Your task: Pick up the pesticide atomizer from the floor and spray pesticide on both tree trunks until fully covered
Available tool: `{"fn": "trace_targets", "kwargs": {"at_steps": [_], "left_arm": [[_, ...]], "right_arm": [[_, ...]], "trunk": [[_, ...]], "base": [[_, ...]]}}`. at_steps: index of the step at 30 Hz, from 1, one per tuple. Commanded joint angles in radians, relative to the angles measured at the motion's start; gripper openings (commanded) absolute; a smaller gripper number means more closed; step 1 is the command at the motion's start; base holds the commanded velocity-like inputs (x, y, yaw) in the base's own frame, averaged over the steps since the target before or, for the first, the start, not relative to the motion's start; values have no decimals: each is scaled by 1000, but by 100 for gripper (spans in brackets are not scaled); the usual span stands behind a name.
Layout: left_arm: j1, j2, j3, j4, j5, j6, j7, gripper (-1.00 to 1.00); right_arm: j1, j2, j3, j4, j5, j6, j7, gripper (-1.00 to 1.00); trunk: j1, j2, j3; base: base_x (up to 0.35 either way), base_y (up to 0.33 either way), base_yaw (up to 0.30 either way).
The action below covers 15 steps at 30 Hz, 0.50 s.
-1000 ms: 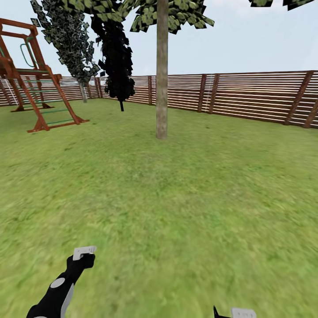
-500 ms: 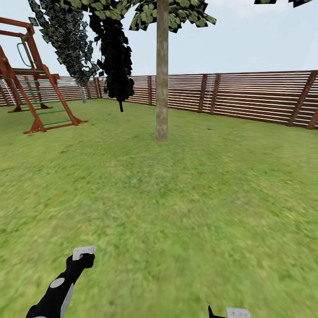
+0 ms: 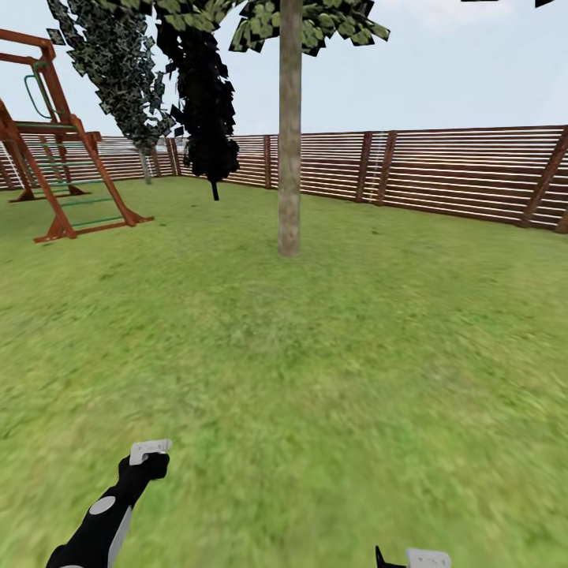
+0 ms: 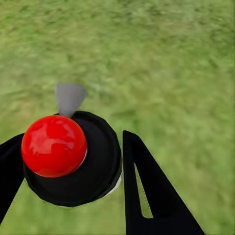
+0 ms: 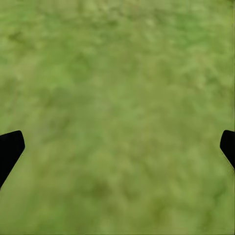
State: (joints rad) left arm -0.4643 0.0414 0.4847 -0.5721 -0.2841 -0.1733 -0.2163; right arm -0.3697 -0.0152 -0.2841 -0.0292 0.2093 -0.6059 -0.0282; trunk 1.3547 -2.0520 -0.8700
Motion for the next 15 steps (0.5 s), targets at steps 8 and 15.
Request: {"fn": "trace_targets", "kwargs": {"at_steps": [8, 15], "left_arm": [[0, 0, 0, 0, 0, 0, 0, -100], [0, 0, 0, 3, 0, -1, 1, -100]], "right_arm": [[0, -3, 0, 0, -1, 0, -1, 100], [0, -3, 0, 0, 0, 0, -1, 100]], "trunk": [[0, 0, 0], [0, 0, 0]], "base": [[338, 0, 0], [338, 0, 0]]}}
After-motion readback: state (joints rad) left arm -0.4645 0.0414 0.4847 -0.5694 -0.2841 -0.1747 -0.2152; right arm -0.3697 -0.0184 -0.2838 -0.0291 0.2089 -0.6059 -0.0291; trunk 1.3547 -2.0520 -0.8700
